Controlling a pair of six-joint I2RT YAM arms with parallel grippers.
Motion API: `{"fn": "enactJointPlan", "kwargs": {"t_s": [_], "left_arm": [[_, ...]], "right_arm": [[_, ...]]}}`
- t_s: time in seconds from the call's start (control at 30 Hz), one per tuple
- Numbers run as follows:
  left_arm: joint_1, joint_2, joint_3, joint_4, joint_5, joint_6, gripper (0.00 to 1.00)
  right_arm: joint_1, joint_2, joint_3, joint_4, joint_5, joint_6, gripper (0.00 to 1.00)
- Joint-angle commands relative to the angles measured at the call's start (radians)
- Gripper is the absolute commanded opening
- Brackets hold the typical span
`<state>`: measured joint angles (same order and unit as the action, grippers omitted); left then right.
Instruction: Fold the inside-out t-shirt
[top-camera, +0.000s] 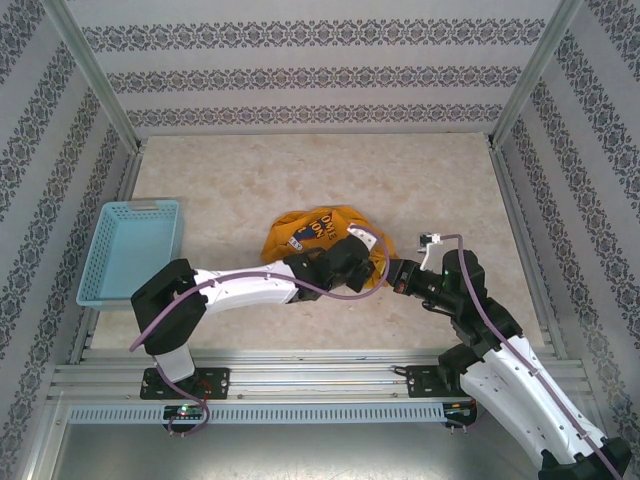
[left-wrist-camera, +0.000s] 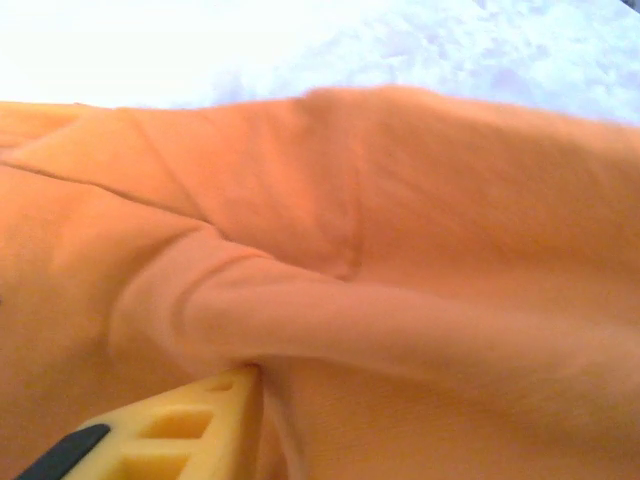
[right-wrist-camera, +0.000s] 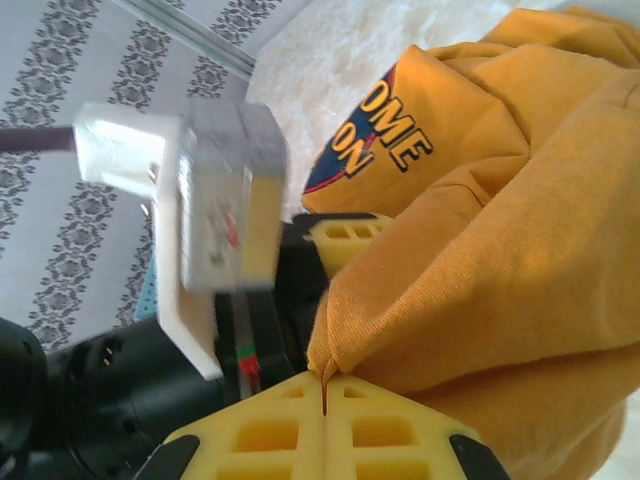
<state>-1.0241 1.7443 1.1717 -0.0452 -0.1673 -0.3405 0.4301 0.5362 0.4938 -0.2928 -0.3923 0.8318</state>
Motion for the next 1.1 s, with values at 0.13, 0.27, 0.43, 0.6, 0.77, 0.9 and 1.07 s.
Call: {"fn": "enactJointPlan", "kwargs": {"t_s": [0.13,0.27,0.43,0.6,0.77,0.9,1.07], "left_arm": [[0.030,-0.054,-0.047,0.111,0.109,0.014,0.11],[0.032,-0.055,-0.051,0.124,0.290,0.063,0.00],[0.033,-0.055,-0.076,0.166,0.456,0.077,0.00],[0.049,-0.025,-0.057,0.176,0.555,0.050,0.00],[0.106,0.017,-0.070,0.246,0.603,-0.049,0.00],[0.160,0.050,-0.070,0.300,0.652,-0.124,0.00],[0.171,0.073,-0.043,0.300,0.664,-0.127,0.00]], "right_arm": [[-0.036,0.024,0.035,-0.122,0.123,-0.047,0.00],[-0.094,0.072,0.029,-0.124,0.147,-0.060,0.00],[-0.191,0.202,0.033,-0.025,0.131,-0.096,0.00],[-0.244,0.336,0.059,0.005,0.157,-0.129,0.06],[-0.235,0.302,0.090,-0.105,0.176,-0.180,0.31],[-0.206,0.187,0.095,-0.242,0.242,-0.207,0.39],[-0.068,0.155,0.091,-0.252,0.225,-0.191,0.34]]}}
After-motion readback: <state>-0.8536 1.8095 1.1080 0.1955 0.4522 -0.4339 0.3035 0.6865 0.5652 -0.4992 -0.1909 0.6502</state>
